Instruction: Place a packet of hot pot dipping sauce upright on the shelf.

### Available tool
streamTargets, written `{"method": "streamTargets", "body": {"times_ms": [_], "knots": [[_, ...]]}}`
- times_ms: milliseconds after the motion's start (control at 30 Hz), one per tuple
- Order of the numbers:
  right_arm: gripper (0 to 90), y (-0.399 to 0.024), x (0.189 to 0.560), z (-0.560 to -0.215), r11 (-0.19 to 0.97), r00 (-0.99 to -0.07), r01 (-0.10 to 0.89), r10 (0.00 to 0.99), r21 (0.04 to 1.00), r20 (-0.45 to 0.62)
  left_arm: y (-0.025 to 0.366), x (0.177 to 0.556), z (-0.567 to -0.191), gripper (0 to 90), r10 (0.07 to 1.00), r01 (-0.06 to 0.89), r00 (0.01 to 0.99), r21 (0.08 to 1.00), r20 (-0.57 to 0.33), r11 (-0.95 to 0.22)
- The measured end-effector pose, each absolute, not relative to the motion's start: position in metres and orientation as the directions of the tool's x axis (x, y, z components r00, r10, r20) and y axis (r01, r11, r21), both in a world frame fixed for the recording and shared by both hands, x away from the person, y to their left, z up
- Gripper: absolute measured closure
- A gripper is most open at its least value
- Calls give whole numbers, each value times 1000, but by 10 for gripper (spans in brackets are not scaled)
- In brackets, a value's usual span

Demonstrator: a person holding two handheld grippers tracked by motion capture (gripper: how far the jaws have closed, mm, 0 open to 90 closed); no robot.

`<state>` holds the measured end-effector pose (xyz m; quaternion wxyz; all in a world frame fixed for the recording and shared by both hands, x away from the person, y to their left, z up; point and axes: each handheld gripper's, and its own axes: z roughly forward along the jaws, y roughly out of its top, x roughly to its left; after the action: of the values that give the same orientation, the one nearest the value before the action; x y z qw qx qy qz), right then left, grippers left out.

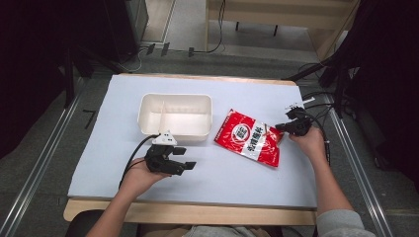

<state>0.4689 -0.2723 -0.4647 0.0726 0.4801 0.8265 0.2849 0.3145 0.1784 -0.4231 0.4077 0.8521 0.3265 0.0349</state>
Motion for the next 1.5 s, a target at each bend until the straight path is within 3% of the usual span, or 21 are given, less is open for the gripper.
{"method": "streamTargets", "body": {"times_ms": [433, 933, 1500], "knots": [[900, -272, 447, -463, 379, -525, 773, 832, 509, 178, 173, 316, -421, 338, 567, 516, 794, 736, -219, -438], [900, -257, 395, -460, 452, -590, 759, 782, 468, 203, 164, 320, -421, 343, 550, 507, 804, 742, -224, -439], [900, -232, 363, -459, 515, -663, 721, 709, 464, 243, 157, 322, -419, 375, 540, 513, 807, 738, -240, -438]]}}
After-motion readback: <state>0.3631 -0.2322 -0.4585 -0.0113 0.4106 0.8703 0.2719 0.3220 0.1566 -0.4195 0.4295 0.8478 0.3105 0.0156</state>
